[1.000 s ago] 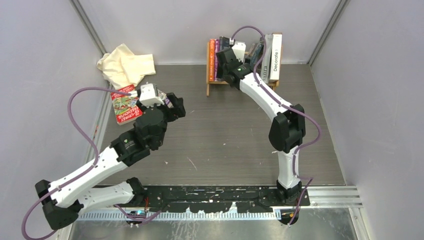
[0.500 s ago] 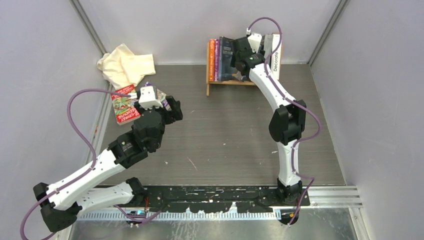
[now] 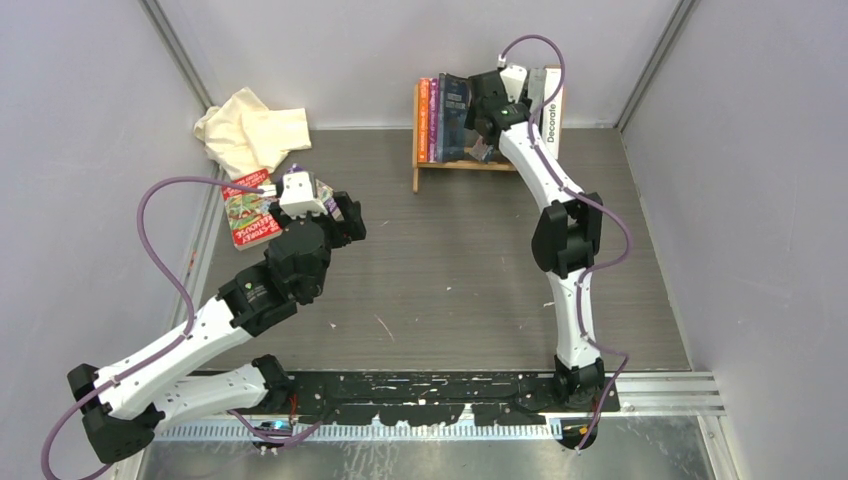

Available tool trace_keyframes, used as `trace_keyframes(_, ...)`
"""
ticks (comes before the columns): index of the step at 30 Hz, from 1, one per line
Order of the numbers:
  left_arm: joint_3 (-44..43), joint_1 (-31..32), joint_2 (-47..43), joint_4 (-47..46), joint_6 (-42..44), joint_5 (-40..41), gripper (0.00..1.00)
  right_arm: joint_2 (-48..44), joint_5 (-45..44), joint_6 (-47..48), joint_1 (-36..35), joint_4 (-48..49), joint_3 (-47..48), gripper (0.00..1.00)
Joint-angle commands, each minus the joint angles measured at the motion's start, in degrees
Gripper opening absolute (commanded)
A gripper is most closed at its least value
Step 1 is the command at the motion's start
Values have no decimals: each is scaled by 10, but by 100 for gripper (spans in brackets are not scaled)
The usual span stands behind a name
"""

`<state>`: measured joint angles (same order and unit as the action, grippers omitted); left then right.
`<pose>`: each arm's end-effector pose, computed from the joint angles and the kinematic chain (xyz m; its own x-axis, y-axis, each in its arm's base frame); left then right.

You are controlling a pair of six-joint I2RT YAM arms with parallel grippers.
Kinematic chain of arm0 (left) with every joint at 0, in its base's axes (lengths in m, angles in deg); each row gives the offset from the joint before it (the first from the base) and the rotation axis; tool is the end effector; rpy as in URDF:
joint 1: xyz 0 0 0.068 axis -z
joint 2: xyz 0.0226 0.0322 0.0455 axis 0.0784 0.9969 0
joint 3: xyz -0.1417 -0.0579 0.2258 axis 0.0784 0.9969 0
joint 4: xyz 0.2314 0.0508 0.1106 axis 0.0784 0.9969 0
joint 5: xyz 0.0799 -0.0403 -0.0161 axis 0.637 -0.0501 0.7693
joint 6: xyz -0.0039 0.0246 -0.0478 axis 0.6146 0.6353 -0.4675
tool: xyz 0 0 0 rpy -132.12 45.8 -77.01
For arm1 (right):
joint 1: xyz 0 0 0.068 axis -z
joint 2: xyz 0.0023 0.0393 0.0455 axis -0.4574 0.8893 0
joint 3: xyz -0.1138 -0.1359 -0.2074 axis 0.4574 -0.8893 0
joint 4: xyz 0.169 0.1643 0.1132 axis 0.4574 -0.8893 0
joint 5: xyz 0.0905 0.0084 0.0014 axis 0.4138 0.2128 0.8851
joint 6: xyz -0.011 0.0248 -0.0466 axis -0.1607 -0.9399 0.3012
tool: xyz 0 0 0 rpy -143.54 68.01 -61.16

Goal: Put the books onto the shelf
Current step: Adjust the book on the shelf.

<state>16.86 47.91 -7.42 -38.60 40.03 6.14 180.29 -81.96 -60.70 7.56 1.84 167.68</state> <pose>0.1388 -0.1364 0.3739 -0.1290 -0.2909 -0.9480 0.0114 0.9555 -0.2947 0.4872 0.1538 0.3165 -0.4829 0.2121 -0.8496 0.3501 0.9361 0.0347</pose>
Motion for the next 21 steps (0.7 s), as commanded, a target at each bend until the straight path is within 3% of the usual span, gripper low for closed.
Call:
trace_keyframes(1,5,1,0,-42,19,22,83,26,6,13,7,23,54,85)
trace_keyframes(12,19,-19,1,-41,19,20,84,94,24,29,22,20,113,77)
trace_keyframes(14,23,-23,-2,-39,14,18,84,98,31,33,23,23,112,69)
trace_keyframes(21,38,-34,-13,-36,-1,12,84,98,71,52,18,38,118,25)
